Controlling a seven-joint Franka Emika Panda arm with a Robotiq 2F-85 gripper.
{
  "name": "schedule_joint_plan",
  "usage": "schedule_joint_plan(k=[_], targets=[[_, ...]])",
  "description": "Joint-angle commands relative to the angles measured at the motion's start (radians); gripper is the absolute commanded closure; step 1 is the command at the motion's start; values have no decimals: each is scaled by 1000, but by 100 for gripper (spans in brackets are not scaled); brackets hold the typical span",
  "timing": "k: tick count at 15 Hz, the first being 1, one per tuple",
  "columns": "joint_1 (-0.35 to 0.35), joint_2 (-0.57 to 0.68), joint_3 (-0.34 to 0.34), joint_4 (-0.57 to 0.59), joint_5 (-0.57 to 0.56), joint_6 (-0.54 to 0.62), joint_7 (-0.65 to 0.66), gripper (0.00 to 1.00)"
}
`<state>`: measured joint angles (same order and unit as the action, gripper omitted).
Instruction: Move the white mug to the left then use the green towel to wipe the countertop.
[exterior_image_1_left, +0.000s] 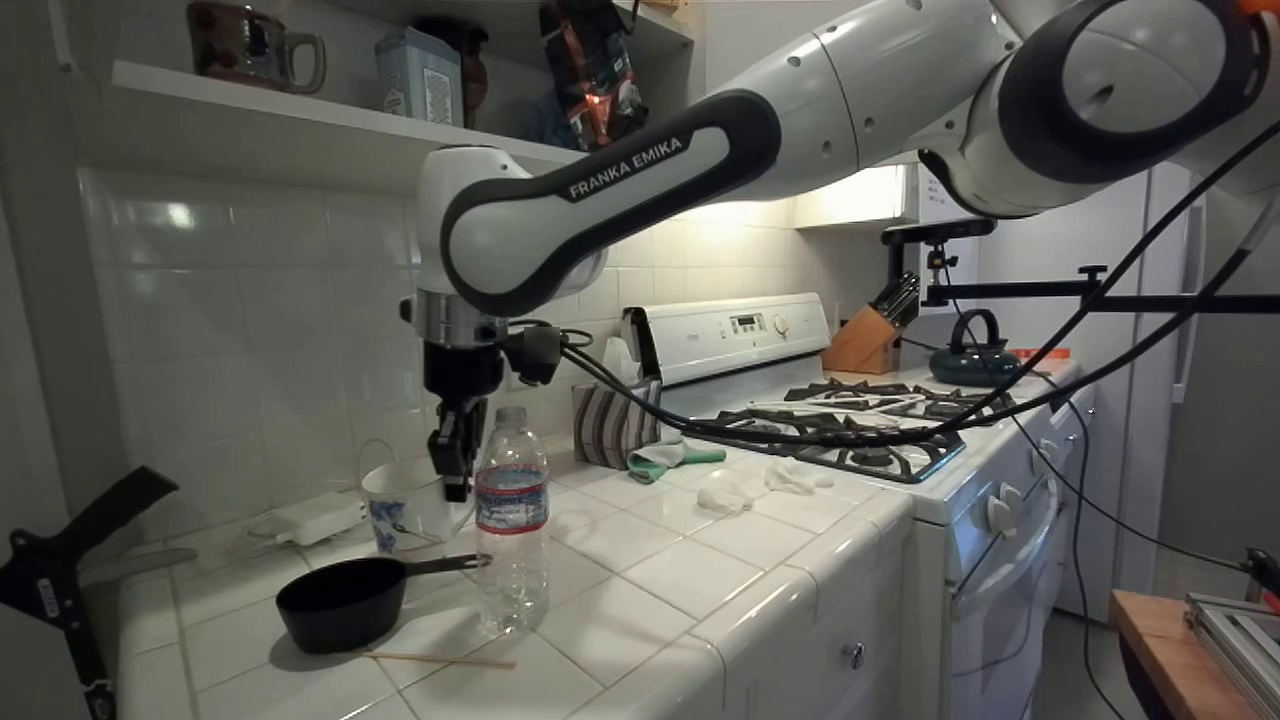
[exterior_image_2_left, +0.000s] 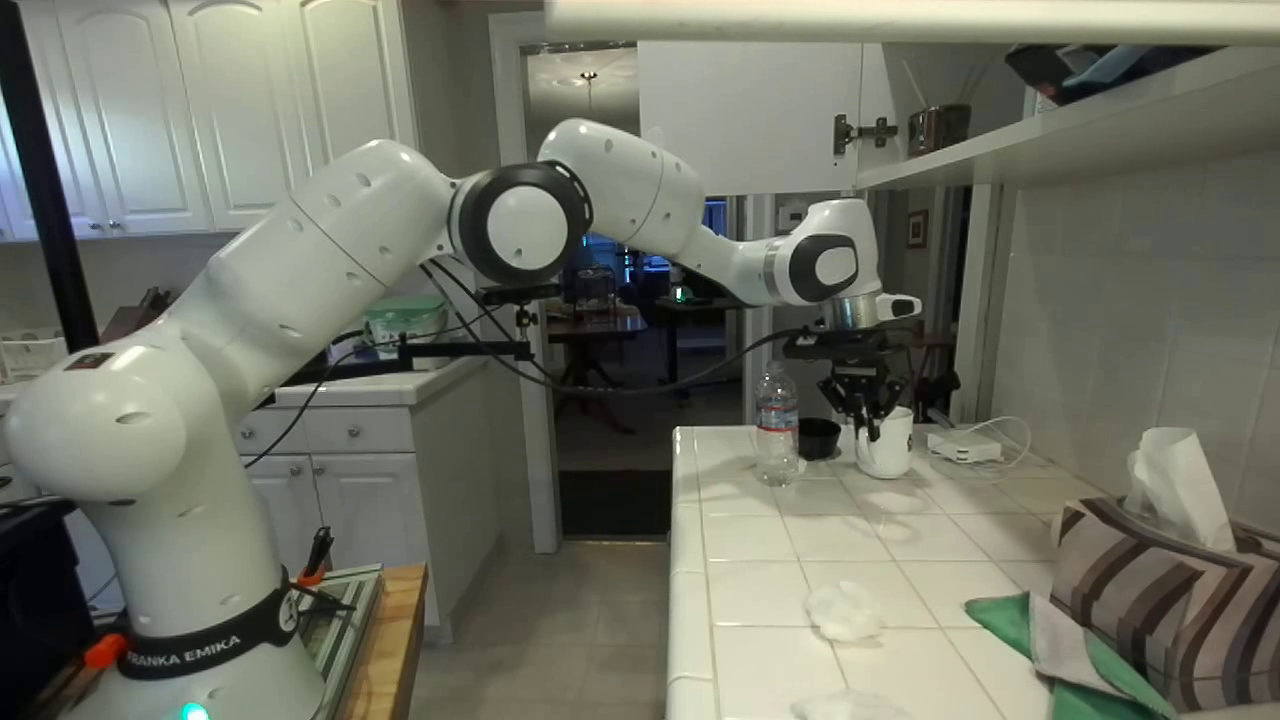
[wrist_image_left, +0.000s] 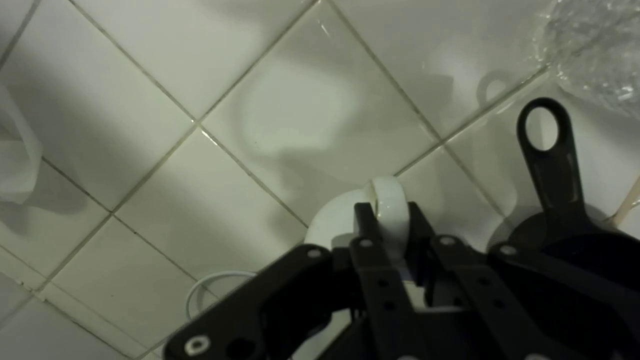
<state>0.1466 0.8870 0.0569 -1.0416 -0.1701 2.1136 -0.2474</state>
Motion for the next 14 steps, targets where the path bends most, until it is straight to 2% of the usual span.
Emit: schedule_joint_plan(k=[1, 4, 5, 6, 11, 14], targets=[[-11, 29, 20, 53, 33, 8, 0, 96], [-10, 30, 22, 56, 37, -4, -1, 93], [-9, 29, 22, 57, 36, -7, -1, 58], [-9, 29, 22, 57, 36, -11, -2, 57], [-5, 17, 15, 58, 28, -15, 5, 22], [-6, -19, 14, 10, 30, 1, 22, 2]])
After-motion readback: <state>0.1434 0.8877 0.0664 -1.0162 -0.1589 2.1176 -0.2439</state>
